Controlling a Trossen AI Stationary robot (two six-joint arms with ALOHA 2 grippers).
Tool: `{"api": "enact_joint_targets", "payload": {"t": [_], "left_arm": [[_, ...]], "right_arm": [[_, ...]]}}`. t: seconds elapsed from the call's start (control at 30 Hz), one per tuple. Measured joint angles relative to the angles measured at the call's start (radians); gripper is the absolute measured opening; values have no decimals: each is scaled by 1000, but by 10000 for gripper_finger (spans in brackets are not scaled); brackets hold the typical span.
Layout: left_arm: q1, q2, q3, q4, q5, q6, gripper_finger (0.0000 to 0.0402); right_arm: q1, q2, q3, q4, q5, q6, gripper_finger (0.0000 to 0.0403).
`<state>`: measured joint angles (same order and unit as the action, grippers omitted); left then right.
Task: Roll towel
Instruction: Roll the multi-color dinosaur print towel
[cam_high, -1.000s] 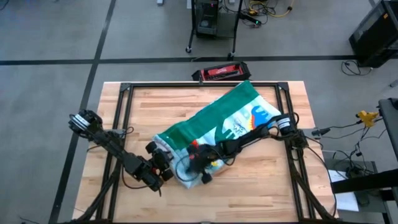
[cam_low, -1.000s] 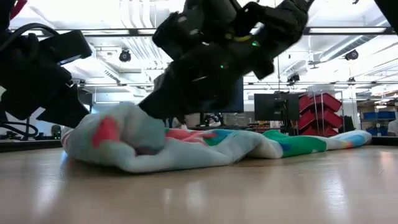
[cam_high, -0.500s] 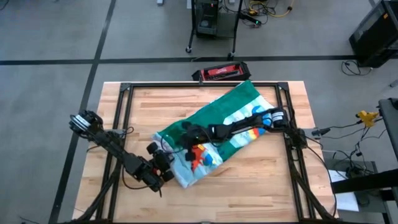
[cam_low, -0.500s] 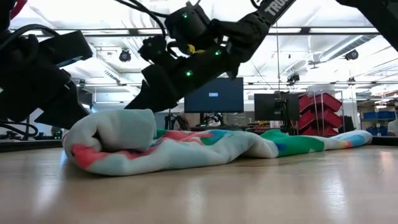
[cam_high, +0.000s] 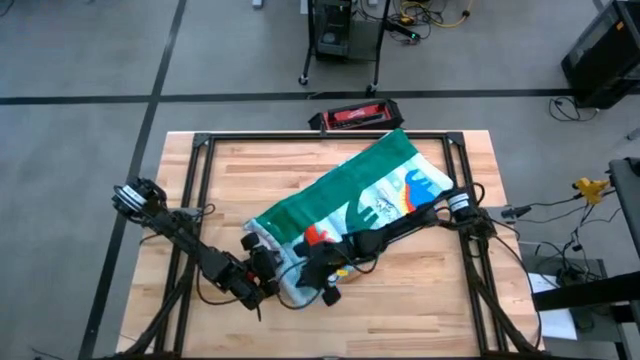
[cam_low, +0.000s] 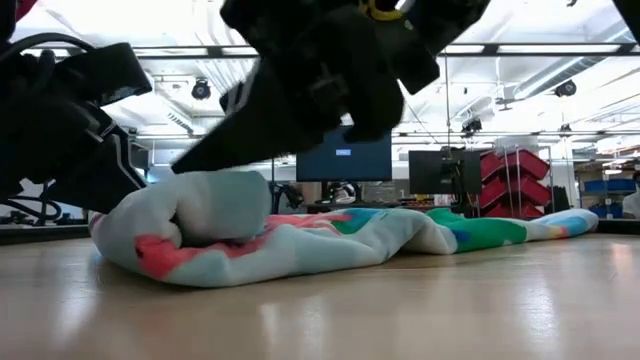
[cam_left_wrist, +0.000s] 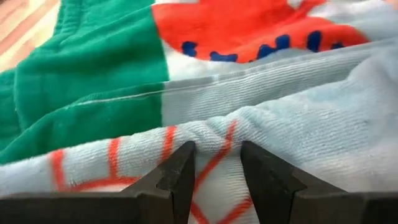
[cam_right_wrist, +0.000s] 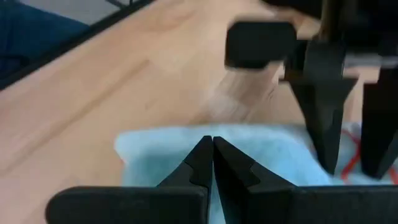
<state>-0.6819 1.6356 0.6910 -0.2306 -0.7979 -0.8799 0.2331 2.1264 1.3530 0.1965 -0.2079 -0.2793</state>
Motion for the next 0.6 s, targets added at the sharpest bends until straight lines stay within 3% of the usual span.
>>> {"api": "enact_joint_targets", "payload": {"t": [0.17, 0.37, 0.6], "left_arm": [[-2, 0, 0, 27, 5, 51, 119], [-3, 0, 0, 27, 5, 82, 119], [-2, -1, 0, 29, 4, 98, 119]], "right_arm": [[17, -13, -23, -4, 128, 26, 0], [40, -84, -37, -146, 231, 116, 0], [77, -60, -50, -211, 233, 237, 0]]}}
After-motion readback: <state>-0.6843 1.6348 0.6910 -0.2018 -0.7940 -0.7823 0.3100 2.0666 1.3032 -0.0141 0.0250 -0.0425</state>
